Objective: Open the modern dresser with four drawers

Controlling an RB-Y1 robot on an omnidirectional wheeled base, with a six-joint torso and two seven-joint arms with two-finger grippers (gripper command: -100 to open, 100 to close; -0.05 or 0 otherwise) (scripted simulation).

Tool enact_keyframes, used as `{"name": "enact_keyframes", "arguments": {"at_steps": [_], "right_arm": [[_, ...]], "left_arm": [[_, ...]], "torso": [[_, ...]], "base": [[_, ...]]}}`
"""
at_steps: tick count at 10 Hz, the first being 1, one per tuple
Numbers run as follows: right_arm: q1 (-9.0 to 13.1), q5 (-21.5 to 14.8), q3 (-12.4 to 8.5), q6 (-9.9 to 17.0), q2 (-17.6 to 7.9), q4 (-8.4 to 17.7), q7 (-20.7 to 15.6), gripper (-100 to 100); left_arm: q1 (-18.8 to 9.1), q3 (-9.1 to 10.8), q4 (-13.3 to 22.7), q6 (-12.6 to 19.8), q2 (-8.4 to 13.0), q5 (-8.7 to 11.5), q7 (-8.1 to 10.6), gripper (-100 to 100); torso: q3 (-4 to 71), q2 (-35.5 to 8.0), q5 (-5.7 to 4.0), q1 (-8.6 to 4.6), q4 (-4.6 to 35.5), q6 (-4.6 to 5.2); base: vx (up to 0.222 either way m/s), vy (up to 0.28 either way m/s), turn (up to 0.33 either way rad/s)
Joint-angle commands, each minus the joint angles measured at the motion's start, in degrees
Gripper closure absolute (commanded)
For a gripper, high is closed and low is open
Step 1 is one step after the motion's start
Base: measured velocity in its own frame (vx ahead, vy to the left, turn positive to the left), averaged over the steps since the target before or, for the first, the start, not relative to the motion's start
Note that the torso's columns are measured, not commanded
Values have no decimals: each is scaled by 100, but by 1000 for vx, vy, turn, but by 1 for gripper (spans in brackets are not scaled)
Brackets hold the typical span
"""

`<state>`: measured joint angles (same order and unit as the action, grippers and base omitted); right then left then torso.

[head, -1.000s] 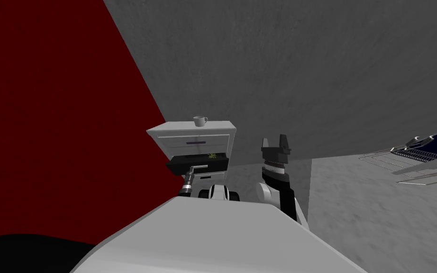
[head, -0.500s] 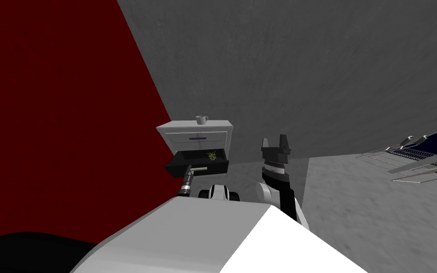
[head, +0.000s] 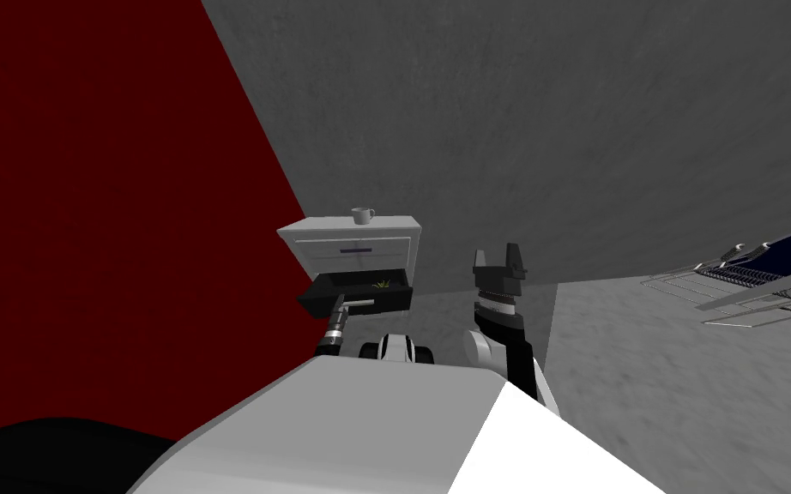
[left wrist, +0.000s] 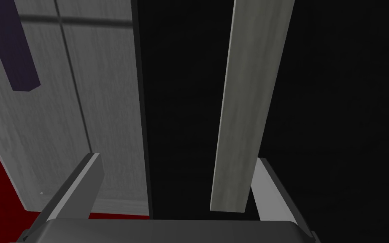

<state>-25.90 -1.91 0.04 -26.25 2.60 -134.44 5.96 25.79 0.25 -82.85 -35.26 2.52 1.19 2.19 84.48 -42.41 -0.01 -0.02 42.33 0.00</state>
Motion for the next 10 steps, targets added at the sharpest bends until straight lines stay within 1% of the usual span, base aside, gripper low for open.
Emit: {"name": "enact_keyframes", "arguments": {"at_steps": [1, 2, 3, 4, 5, 10], "right_arm": [[0, 0, 0, 0, 0, 0, 0, 0], [0, 0, 0, 0, 0, 0, 0, 0], [0, 0, 0, 0, 0, 0, 0, 0], [0, 0, 0, 0, 0, 0, 0, 0], [0, 0, 0, 0, 0, 0, 0, 0], [0, 0, 0, 0, 0, 0, 0, 0]], "left_arm": [[125, -2, -460, 375, 46, 20, 47, -100], [173, -3, -642, 511, 64, 27, 64, -100], [173, -3, -672, 511, 64, 27, 64, -100], [195, -14, -546, 494, 45, 21, 57, -100], [201, -16, -540, 505, 43, 20, 54, 0], [219, -17, -511, 532, 42, 20, 55, 0]], "torso": [[4, 5, -1, -1, -1, 0], [5, 0, -13, -9, 11, -2], [2, -8, -22, -14, 21, -4], [-1, -13, -23, -19, 25, -1], [-1, -9, -17, -16, 17, 0], [8, 10, -2, -1, -1, 0]], "base": [[-25, -20, -14], [-20, -16, -12], [-9, -6, 5], [0, 0, 0], [0, 0, 0], [0, 0, 0]]}}
